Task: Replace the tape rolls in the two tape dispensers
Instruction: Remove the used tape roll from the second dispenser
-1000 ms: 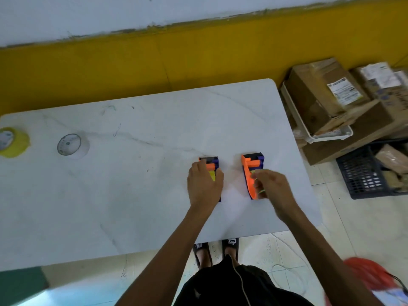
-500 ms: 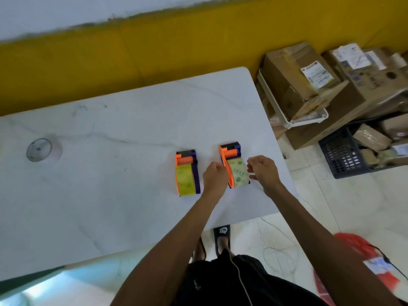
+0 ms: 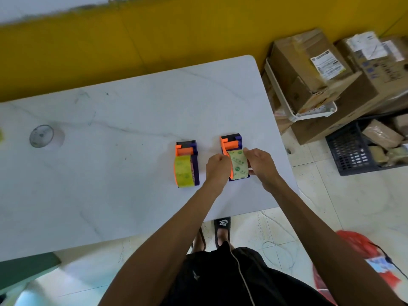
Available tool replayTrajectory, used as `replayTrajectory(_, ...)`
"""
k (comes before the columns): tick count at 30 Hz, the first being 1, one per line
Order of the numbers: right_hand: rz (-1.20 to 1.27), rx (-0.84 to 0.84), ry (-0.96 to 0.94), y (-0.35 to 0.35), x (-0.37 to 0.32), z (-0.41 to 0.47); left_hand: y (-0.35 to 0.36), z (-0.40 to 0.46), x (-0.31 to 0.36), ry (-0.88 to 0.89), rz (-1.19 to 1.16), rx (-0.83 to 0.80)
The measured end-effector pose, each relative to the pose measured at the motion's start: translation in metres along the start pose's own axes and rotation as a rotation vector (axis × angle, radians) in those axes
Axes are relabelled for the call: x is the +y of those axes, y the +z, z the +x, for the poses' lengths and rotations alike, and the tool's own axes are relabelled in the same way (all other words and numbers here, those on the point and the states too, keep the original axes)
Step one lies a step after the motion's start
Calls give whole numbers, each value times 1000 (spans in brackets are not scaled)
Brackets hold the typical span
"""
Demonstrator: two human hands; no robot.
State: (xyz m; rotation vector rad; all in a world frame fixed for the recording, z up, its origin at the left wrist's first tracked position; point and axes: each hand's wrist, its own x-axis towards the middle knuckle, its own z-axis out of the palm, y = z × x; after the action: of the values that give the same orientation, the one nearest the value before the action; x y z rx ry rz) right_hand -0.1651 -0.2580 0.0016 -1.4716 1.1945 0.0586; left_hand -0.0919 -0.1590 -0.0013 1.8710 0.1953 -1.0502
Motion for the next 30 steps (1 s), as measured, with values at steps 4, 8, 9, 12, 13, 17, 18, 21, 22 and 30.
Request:
replayTrajectory(4,2,-17,-15,-2,-5,0,-1,7,6,-20,-37,-31)
replayTrajectory(8,11,-24,-34,-3,-8,0,-3,-2,23,-51,-90,-52)
replayTrajectory(9,15,-26,-35,-3,-9,0,-4,-3,25,-51,-104,-49)
replayTrajectory(12,29,-28,-45,-4,-12,1,-5,-4,30,-55,-117,-42)
replayTrajectory(13,30,-29,-53,-4,-13,1,-5,-4,32,-59,-116,-39)
replayTrajectory(17,19,-23,-82,-4,-15,2,-5,-1,36,-78,-118,-35)
replayTrajectory(18,11,-15,-85,-4,-15,3,-5,-1,36,-81,-119,-37)
replayTrajectory(21,3,-9,-80,-3,-16,4,-5,0,37,-87,-122,-43)
replayTrajectory(22,5,-10,-78,-3,-17,4,-5,1,36,-89,-125,-42)
replayTrajectory(30,225,1,21,-27,-11,5,-6,3,33,-80,-123,-48)
